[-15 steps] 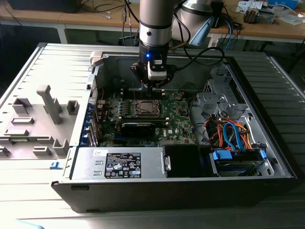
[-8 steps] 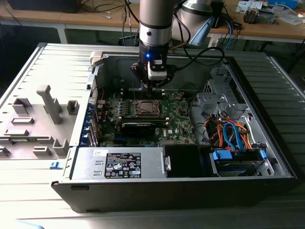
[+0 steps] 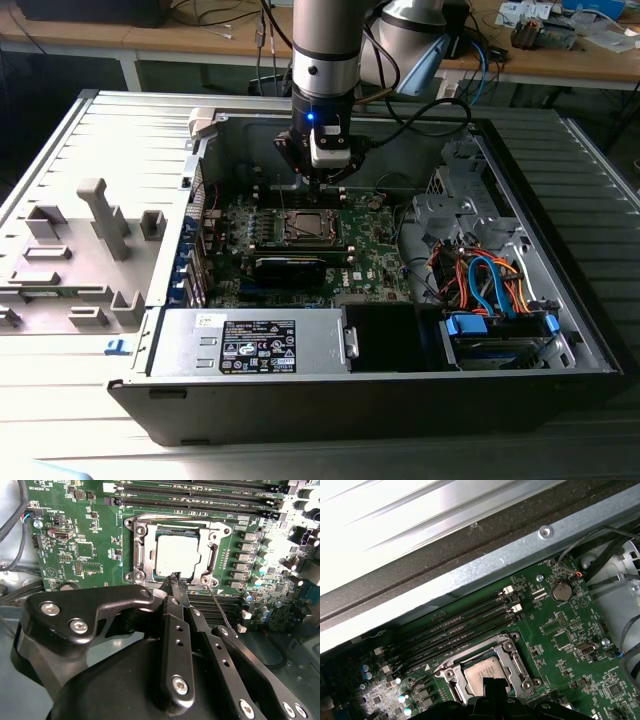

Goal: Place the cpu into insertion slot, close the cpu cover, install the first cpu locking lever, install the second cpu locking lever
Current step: 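Install the first cpu locking lever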

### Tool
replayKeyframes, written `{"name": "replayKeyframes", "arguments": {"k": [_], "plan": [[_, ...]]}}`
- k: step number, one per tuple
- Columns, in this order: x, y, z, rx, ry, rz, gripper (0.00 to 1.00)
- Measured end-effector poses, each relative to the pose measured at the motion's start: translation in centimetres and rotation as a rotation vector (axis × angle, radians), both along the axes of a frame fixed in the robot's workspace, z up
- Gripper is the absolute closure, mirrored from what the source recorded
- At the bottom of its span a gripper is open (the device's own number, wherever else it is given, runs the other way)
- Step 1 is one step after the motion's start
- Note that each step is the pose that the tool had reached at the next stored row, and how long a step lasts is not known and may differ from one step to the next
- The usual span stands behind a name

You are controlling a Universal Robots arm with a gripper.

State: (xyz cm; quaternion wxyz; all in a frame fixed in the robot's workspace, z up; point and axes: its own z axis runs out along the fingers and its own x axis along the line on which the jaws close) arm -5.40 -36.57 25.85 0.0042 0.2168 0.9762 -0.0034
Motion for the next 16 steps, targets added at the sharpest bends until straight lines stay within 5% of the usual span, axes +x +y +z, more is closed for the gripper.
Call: {"name": "replayKeyframes", "arguments": {"k": [16], "plan": [[0.00, 0.00, 0.00, 0.0000, 0.0000, 0.011, 0.89]]}}
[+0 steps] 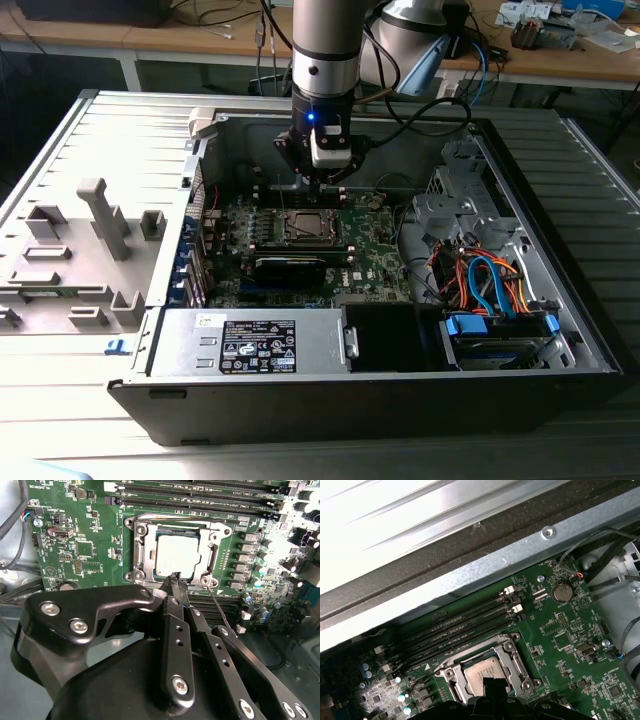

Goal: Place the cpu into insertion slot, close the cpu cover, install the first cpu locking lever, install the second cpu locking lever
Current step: 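Install the first cpu locking lever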

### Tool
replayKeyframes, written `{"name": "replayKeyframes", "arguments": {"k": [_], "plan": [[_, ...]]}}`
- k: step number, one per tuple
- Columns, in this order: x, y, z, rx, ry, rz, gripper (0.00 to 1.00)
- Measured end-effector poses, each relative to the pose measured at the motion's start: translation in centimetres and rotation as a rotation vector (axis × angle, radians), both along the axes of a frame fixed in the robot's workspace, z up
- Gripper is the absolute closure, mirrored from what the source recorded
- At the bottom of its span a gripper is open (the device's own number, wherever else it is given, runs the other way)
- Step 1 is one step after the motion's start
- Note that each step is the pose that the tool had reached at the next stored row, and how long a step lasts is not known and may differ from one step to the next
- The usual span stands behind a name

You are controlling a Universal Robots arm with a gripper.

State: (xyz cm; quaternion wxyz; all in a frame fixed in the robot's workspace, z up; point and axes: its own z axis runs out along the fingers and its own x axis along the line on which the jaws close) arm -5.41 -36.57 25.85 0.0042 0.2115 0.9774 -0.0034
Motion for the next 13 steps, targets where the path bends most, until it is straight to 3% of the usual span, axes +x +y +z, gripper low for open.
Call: {"name": "replayKeyframes", "arguments": {"k": [13], "plan": [[0.00, 0.00, 0.00, 0.0000, 0.0000, 0.015, 0.89]]}}
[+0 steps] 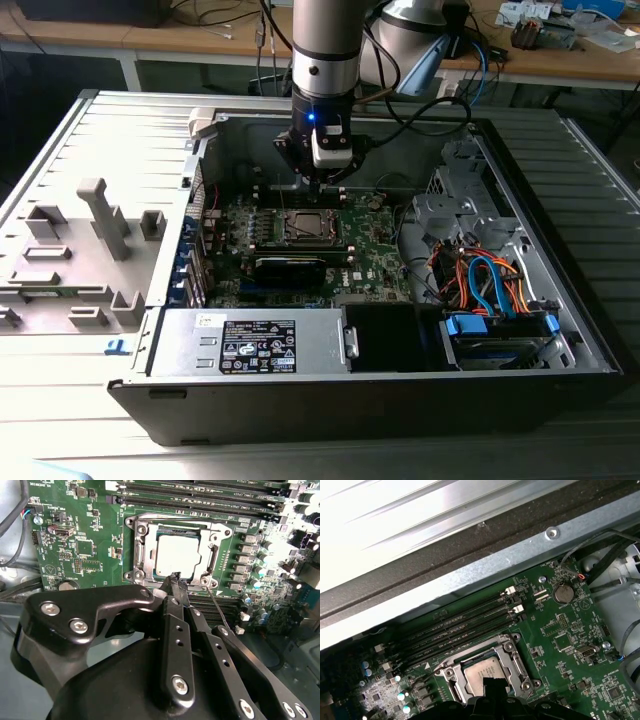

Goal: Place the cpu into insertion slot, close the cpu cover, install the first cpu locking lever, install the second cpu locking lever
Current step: 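Install the first cpu locking lever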

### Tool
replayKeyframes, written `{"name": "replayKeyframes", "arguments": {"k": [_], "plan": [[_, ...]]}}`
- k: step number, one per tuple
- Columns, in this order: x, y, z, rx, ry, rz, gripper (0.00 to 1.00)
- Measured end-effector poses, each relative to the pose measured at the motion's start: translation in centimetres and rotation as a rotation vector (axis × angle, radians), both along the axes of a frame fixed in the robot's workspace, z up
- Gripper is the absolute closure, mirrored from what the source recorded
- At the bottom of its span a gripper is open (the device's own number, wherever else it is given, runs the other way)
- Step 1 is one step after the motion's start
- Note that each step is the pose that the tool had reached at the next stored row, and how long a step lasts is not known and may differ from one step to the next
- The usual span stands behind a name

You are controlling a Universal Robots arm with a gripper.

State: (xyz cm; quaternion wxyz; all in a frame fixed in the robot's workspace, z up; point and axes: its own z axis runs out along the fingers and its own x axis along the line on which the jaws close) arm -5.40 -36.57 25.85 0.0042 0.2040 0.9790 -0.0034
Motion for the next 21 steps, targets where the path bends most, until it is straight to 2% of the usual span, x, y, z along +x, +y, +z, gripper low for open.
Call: {"name": "replayKeyframes", "arguments": {"k": [21], "plan": [[0.00, 0.00, 0.00, 0.0000, 0.0000, 0.033, 0.89]]}}
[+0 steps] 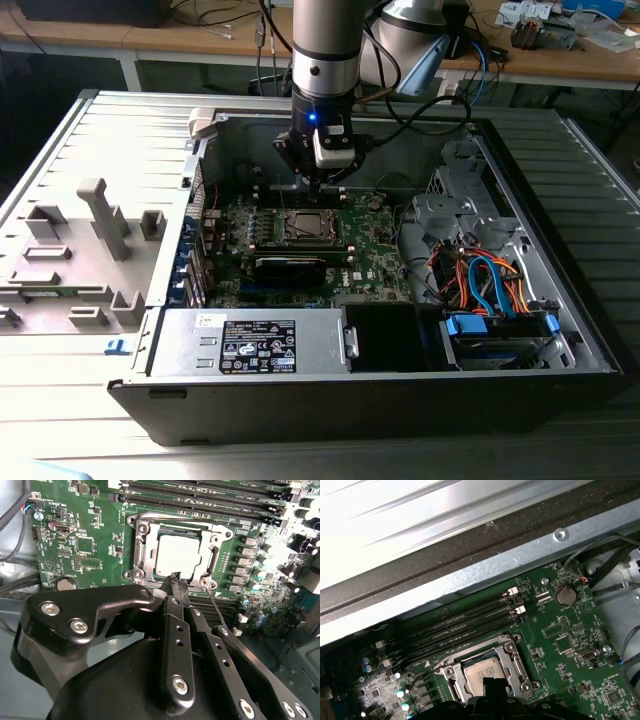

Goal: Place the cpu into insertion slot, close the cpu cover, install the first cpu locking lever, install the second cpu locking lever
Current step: 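Install the first cpu locking lever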

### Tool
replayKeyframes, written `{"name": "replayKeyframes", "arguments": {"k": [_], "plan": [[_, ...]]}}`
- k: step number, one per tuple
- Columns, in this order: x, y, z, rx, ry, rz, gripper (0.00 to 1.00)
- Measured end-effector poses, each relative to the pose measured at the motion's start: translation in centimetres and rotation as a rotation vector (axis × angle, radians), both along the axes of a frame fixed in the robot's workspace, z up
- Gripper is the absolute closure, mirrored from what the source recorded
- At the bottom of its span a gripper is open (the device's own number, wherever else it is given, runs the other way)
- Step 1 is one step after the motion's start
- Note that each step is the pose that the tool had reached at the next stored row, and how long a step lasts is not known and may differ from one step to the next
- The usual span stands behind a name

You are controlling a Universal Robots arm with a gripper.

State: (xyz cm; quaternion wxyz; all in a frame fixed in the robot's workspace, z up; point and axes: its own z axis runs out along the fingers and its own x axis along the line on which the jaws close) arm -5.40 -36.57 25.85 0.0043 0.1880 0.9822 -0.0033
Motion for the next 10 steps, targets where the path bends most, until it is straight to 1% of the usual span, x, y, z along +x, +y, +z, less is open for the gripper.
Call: {"name": "replayKeyframes", "arguments": {"k": [10], "plan": [[0.00, 0.00, 0.00, 0.0000, 0.0000, 0.011, 0.89]]}}
